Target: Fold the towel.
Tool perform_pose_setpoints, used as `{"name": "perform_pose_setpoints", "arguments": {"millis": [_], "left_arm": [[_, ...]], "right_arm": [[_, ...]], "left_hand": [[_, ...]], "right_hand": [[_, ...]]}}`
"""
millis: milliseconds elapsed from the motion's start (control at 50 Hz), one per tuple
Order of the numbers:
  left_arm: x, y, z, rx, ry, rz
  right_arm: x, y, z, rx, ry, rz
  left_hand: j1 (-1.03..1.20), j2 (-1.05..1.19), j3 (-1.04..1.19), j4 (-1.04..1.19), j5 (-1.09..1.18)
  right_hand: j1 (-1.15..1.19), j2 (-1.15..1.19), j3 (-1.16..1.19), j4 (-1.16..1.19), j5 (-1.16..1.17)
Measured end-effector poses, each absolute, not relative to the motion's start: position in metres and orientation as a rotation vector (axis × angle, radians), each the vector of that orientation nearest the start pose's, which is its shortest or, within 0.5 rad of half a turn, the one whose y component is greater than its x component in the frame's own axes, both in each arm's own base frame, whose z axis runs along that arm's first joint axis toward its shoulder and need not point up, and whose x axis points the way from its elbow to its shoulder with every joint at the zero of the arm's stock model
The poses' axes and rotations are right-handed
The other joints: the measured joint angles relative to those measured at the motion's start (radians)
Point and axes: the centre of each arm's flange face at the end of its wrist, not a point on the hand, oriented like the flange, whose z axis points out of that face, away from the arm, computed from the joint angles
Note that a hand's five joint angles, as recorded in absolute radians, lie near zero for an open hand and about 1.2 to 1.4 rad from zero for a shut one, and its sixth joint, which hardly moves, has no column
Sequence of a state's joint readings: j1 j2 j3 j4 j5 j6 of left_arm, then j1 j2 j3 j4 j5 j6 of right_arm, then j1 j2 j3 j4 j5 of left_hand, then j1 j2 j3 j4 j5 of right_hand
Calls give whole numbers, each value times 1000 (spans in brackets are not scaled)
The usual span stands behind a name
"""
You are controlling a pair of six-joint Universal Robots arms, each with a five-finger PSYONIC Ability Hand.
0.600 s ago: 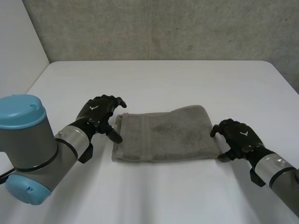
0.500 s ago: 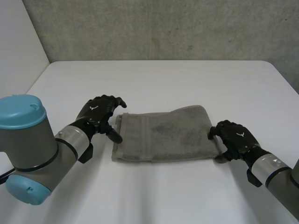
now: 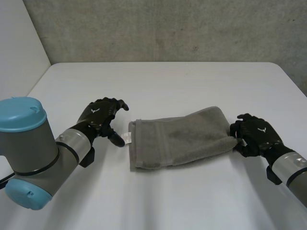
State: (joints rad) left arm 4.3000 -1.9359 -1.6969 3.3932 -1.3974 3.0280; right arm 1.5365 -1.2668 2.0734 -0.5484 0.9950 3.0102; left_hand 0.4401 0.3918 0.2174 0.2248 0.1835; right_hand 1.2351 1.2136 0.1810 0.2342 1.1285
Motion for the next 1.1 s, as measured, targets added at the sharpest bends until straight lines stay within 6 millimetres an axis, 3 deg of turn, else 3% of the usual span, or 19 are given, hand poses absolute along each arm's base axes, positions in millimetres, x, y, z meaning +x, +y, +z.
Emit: {"name": "perform_pose_setpoints", "arguments": {"millis": [100,160,260,360,520,640,720,860,960,1100], "left_arm": [[-271,-255,174,624,2832,-2127],[-271,-255,174,621,2832,-2126],[-269,-257,176,608,2824,-2132],[-264,-262,181,576,2802,-2153],[-251,-273,195,490,2740,-2227],[-240,-281,201,407,2723,-2259],[-237,-283,202,381,2723,-2260],[-236,-283,200,371,2725,-2257],[-239,-284,200,385,2723,-2268],[-257,-274,202,451,2769,-2293]], "right_arm": [[173,-278,146,-630,2068,-1761],[184,-276,159,-679,2004,-1792],[226,-260,183,-823,1820,-1805],[267,-242,195,-932,1674,-1772],[342,-203,176,-1091,1531,-1577],[375,-184,149,-1150,1525,-1471],[384,-179,137,-1168,1534,-1435],[384,-177,128,-1181,1597,-1389],[373,-179,138,-1160,1656,-1384],[344,-194,165,-1034,1747,-1413]], "left_hand": [[0,0,0,0,0],[0,0,0,0,0],[0,0,0,0,0],[-16,-4,0,0,-7],[-16,-7,0,0,-10],[-16,-7,0,0,-10],[-16,-8,0,0,-10],[-29,-17,0,0,-20],[-35,-24,0,0,-25],[-35,-29,0,0,-30]], "right_hand": [[2,0,0,0,0],[8,10,0,0,1],[10,23,0,0,3],[10,24,0,0,3],[20,33,0,0,3],[20,33,0,0,3],[-5,11,0,0,-35],[-614,-583,0,0,-671],[-950,-928,0,0,-1043],[-990,-959,0,0,-1060]]}}
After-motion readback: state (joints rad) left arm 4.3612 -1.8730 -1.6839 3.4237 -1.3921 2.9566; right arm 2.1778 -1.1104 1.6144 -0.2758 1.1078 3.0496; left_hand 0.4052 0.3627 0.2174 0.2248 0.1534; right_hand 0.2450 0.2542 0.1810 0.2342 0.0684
